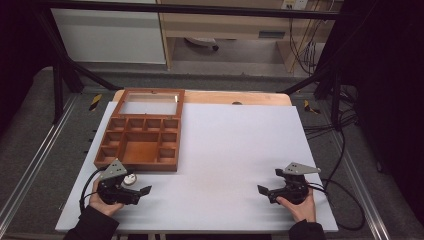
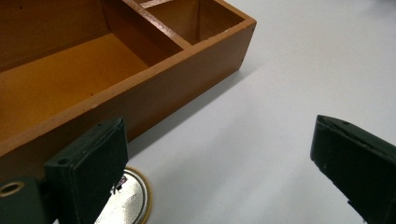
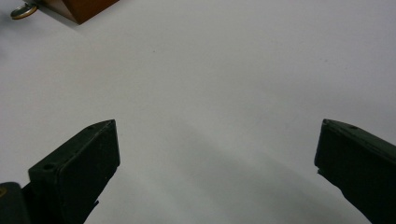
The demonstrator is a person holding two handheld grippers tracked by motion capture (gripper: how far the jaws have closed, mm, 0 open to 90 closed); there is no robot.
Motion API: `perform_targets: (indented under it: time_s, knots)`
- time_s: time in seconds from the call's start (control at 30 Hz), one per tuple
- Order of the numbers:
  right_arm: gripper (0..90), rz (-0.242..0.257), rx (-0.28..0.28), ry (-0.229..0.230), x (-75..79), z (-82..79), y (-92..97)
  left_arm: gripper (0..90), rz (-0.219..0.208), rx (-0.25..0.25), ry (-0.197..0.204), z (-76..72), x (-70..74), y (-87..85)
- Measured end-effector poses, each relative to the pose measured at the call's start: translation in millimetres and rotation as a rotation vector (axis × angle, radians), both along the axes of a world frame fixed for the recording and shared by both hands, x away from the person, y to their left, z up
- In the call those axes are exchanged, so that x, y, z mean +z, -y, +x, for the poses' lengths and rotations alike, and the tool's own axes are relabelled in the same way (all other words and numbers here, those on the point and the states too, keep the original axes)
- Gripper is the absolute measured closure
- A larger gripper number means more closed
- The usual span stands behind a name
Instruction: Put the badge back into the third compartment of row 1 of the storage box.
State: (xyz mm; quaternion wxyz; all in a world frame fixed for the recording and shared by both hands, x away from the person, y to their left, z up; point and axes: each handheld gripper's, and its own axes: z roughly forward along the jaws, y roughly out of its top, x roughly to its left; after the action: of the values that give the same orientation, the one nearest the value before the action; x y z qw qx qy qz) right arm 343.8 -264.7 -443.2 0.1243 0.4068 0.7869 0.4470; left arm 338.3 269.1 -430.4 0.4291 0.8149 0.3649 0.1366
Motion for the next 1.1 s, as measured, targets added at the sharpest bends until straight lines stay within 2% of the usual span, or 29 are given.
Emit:
perform_targets:
  time_s: [0.37,0.47,0.77,0.97,1.1]
  knots:
    - [0.8,-0.002,0.0,-0.005,0.5,-0.3,0.4,4.7,0.003,0.002,-0.01,-0.4,-0.2,-0.3]
    - [0.8,-0.007,0.003,-0.006,0.3,-0.1,0.2,5.2,0.023,0.008,-0.019,-1.0,-1.1,-1.8]
    - [0.8,-0.015,0.0,-0.004,0.3,-0.2,0.4,11.3,0.03,0.032,-0.027,-4.2,-0.7,-10.6]
    - [0.8,-0.02,-0.001,-0.004,-0.1,-0.3,0.1,23.9,0.036,0.058,-0.032,-6.5,-0.2,-18.9]
    - [0.8,-0.023,-0.003,-0.003,0.0,-0.4,0.2,35.4,0.036,0.082,-0.041,-6.6,0.4,-23.7]
